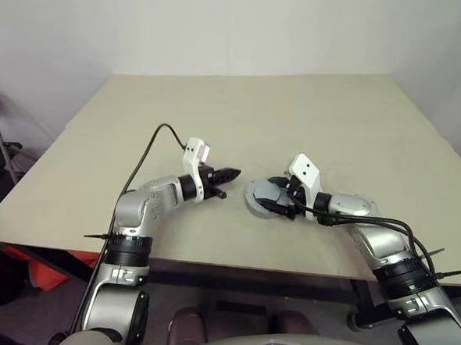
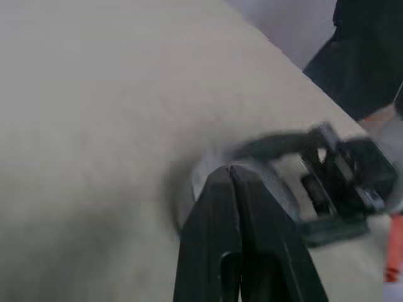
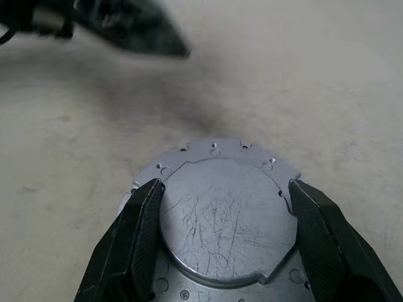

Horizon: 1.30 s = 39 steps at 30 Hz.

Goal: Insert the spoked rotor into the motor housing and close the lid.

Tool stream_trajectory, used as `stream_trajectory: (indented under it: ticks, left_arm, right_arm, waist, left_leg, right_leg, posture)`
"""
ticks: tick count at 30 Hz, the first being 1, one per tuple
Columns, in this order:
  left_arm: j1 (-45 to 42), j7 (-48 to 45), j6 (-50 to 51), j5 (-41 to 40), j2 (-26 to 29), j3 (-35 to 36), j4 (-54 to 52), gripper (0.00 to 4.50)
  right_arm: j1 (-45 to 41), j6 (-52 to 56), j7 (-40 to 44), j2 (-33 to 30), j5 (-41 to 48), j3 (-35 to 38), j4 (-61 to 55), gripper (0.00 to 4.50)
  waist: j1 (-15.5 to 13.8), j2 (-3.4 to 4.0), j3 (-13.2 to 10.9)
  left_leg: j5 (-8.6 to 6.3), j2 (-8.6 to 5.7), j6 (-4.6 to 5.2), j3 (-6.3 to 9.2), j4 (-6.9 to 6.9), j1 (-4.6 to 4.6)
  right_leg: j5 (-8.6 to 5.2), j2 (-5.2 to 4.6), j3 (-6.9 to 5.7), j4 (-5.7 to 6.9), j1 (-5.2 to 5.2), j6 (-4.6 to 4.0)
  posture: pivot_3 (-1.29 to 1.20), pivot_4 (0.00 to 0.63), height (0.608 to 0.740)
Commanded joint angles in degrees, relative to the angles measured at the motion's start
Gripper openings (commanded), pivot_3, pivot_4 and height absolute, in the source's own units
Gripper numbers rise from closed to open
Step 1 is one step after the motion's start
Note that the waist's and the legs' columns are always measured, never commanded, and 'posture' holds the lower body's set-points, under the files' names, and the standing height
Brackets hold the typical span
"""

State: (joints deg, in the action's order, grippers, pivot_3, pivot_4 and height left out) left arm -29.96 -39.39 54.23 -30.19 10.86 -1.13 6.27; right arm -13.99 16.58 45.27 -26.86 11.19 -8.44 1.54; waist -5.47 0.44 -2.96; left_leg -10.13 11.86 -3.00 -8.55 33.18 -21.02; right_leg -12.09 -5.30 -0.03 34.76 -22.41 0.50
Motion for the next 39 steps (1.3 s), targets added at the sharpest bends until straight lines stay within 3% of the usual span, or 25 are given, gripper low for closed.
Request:
stream_trajectory:
  ticks: [1, 7, 18, 27, 31, 39]
  left_arm:
    - [-0.73, 0.18, 4.42, -4.08, -0.59, 2.46, -1.08, 0.01]
    - [-2.21, 2.40, 6.33, -5.65, -3.66, 4.68, 3.85, 0.01]
    - [-6.24, 5.04, 2.22, -0.34, -7.62, 1.17, 15.78, 0.01]
    - [-5.29, 2.46, 6.15, -0.63, -5.58, -0.85, 14.58, 0.01]
    - [-5.36, 2.42, 6.34, -0.36, -5.26, -0.68, 14.79, 0.00]
    - [-5.16, 2.46, 6.38, -0.36, -5.16, -0.68, 14.63, 0.00]
  right_arm:
    - [0.21, 0.73, -1.64, -1.15, -2.64, -0.01, 2.16, 3.09]
    - [0.15, 0.58, -1.83, -1.25, -2.61, -0.08, 2.08, 3.09]
    - [0.05, 0.62, -2.59, -1.00, -2.53, 0.10, 1.31, 3.09]
    - [0.30, 3.41, -2.13, -0.77, -0.48, 1.06, 0.50, 3.09]
    - [0.16, 4.38, -2.15, -0.62, 0.66, 2.15, -1.24, 4.43]
    - [2.05, 8.19, -1.35, -3.95, 3.95, 5.63, -13.06, 4.47]
  waist:
    - [0.02, 0.00, 0.00]
    - [0.03, -0.01, -0.01]
    - [-0.02, -0.05, -0.01]
    - [0.00, -0.06, -0.01]
    - [-0.04, -0.06, -0.01]
    - [-0.21, -0.04, -0.01]
  left_leg:
    - [0.00, 0.00, 0.00, 0.00, 0.00, 0.01]
    - [0.00, -0.03, 0.00, 0.00, 0.00, 0.02]
    - [0.00, -0.03, 0.00, 0.00, -0.11, -0.02]
    - [0.00, -0.03, 0.01, 0.01, -0.20, -0.01]
    - [0.00, -0.04, 0.01, 0.01, -0.24, -0.03]
    - [0.00, -0.05, 0.01, 0.00, -0.66, -0.18]
  right_leg:
    - [-0.04, 0.00, 0.00, 0.00, 0.00, 0.07]
    - [-0.08, 0.00, 0.00, -0.06, 0.02, 0.13]
    - [-0.09, -0.01, 0.00, -0.25, 0.05, 0.16]
    - [-0.10, -0.01, 0.00, -0.29, 0.03, 0.16]
    - [-0.10, -0.01, 0.00, -0.35, 0.03, 0.16]
    - [0.02, 0.00, -0.06, -0.92, 0.05, -0.02]
  posture:
    - [0.00, 0.000, 0.740]
    - [0.00, 0.000, 0.740]
    - [0.00, 0.000, 0.740]
    - [0.00, 0.000, 0.740]
    - [0.00, 0.000, 0.740]
    - [0.00, 0.000, 0.740]
